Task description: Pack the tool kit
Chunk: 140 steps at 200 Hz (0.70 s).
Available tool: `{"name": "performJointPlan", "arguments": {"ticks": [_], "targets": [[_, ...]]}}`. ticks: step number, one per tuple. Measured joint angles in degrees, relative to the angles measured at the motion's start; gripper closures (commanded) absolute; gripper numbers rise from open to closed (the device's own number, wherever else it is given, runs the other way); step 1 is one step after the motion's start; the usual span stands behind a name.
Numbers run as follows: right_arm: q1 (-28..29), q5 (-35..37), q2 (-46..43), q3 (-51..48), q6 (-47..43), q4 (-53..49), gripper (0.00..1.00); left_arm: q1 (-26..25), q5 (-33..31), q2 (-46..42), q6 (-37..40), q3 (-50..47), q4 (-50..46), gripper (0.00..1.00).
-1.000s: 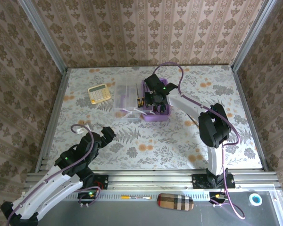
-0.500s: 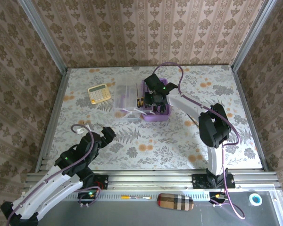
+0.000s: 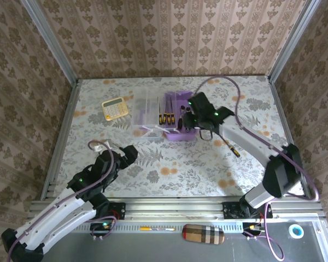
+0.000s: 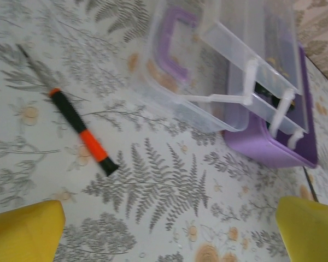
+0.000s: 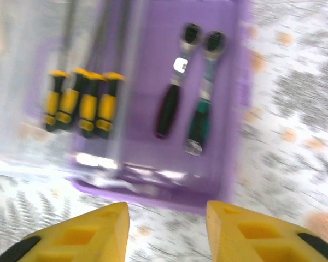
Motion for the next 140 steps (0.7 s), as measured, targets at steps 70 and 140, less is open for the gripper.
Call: {"name": "performJointPlan", "arguments": {"ticks": [70,140], "targets": [[-22.56,-0.39,-16.09,-28.37,1.75,-0.02,0.31,-4.46,8.70,20.31,2.60,0.31,17.94,0.00],[-24.48,-1.86,-3.82,-28.41,3.06,4.90,0.30,-8.70,12.35,29.00,3.52,5.07,23.67,0.00]]}}
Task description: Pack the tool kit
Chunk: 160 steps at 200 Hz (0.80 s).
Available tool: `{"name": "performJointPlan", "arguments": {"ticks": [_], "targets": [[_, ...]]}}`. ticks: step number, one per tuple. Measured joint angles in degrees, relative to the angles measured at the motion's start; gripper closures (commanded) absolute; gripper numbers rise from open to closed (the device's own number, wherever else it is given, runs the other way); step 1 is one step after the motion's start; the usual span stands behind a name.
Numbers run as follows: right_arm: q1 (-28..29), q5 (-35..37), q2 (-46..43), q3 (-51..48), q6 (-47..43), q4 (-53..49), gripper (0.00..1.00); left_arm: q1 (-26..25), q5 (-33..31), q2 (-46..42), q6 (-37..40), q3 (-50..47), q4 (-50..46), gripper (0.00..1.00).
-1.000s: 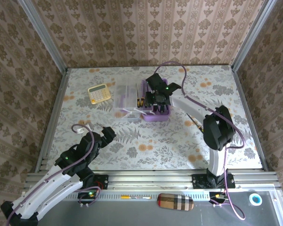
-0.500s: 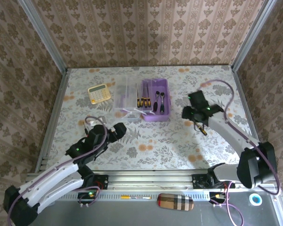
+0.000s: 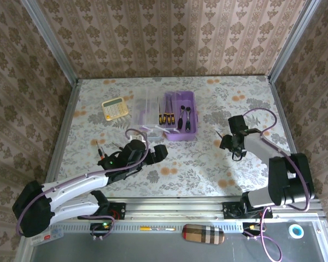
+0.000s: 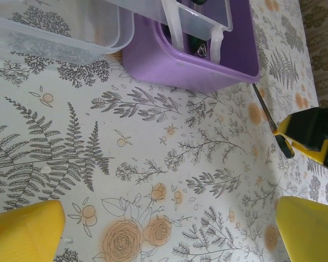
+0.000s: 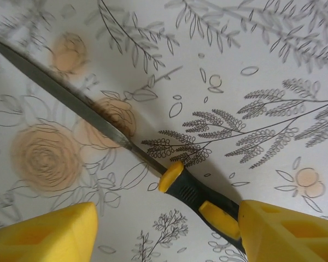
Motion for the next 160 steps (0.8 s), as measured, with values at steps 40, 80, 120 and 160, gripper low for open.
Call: {"name": "performJointPlan", "arguments": {"ticks": [40,80,120,160], "targets": [[-0.31,-2.75,1.55,0.24,0.55,1.62,0.37,0.00,-0.17,-3.65,0.00,-0.79,0.50,0.00],[0.24,-6.73,1.46,0.22,1.62,2.38,0.40,0.00,-1.79,-7.37,0.00,-2.73,0.55,0.00],[0.44,-8.63,0.92,0.22,2.21,2.49,0.46,0.00,-2.62,-7.80,0.00,-3.06,0.50,0.00],[0.44,-8.48,0.94,0.55,2.56,2.21,0.47,0.00,-2.93,-8.74,0.00,-3.08,-0.07,0.00]]}}
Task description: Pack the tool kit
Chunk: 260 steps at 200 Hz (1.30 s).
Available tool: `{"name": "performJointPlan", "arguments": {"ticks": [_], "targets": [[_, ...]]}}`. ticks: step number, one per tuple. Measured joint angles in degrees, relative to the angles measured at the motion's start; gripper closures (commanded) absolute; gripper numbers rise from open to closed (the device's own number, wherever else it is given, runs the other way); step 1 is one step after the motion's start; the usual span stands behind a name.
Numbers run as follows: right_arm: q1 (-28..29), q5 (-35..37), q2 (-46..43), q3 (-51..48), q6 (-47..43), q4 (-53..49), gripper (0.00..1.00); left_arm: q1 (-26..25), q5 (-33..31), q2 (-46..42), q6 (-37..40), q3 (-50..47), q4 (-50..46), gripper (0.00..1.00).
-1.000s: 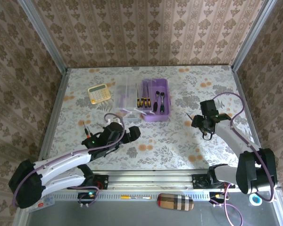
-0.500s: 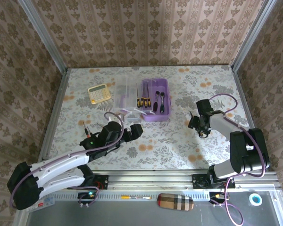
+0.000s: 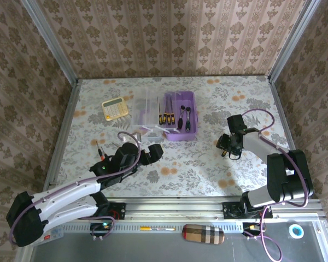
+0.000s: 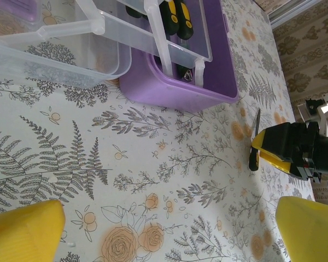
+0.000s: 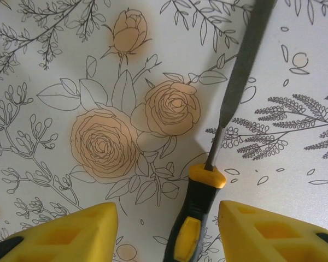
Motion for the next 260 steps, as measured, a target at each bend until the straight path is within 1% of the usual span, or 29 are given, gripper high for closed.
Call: {"name": "performJointPlan", "arguments": {"ticks": [16,54,81,103,115,135,166,193,206,260], "targets": [[0.00,0.72,0.22,0.74,0.00,-0.37,0.48,0.00,-0.39,-0.85,0.00,-0.09,-0.46,0.00],[0.00,1.46,2.73,2.19,-0.04,-0.63,0.54,0.00,-0.94,-2.51,0.00,-0.46,-1.29,0.00],[0.00,1.90,4.02,2.27,0.00,-1.29,0.55,0.00,-1.29,-2.91,0.00,-0.48,-2.03,0.00],[0.00,2.45,4.26,2.29,-0.04,-1.49,0.58,0.00,-1.36,-3.08,0.00,-0.48,-2.19,0.00],[0.00,2.71,4.33,2.34,-0.07,-1.46,0.64,0.00,-1.60,-3.13,0.02,-0.48,-2.19,0.00],[0.00,2.73,4.74,2.47,-0.22,-1.46,0.71,0.00,-1.75,-3.13,0.17,-0.48,-2.19,0.00],[0.00,2.71,5.73,3.10,-0.24,-1.46,0.72,0.00,-1.81,-3.13,0.42,-0.48,-2.21,0.00],[0.00,2.73,6.38,3.37,-0.72,-1.49,0.66,0.00,-1.92,-3.13,0.61,-0.48,-2.21,0.00],[0.02,2.71,6.43,3.37,-1.01,-1.49,0.65,0.00,-1.92,-3.13,0.79,-0.48,-2.21,0.00],[0.39,2.69,6.43,3.37,-1.44,-1.44,0.76,0.13,-1.95,-3.19,1.01,-0.48,-2.25,0.00]]}}
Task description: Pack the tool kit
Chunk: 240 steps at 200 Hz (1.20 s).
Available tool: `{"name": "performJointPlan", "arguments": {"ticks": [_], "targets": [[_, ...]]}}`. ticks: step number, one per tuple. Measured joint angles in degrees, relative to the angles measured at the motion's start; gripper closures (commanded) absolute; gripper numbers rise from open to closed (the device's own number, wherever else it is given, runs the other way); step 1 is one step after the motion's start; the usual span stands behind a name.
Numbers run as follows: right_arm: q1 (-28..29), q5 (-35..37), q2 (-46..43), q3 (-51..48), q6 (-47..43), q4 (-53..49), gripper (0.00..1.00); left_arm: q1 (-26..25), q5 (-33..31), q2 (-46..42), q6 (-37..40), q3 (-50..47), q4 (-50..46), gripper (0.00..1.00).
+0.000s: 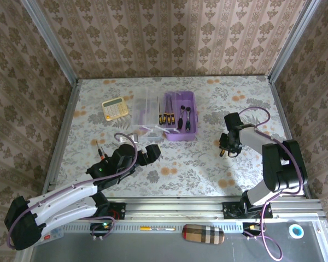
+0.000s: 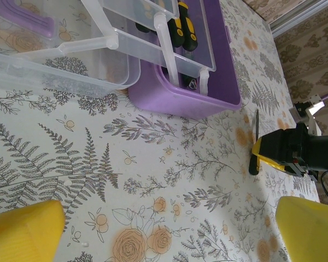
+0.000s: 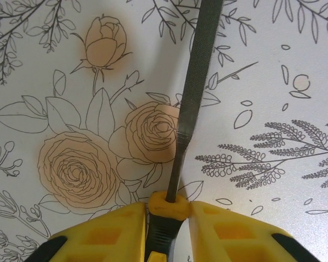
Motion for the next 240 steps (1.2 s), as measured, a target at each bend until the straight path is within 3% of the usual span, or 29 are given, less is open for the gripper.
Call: {"name": "performJointPlan", "arguments": {"ticks": [135,201,240], "targets": [[2.14,0.04,-5.86,1.03,-0.11,-1.18,0.83,3.08,-4.26,-10.14,0.13,-0.37,-9.53,0.00],[16.24,1.62,-5.90,15.39,0.50,-4.57,0.83,10.23,-10.97,-18.12,-2.40,-0.50,-25.22,0.00],[23.54,1.36,1.20,27.10,1.03,-3.96,0.83,13.64,-14.53,-25.51,-1.01,1.90,-34.18,0.00]]}}
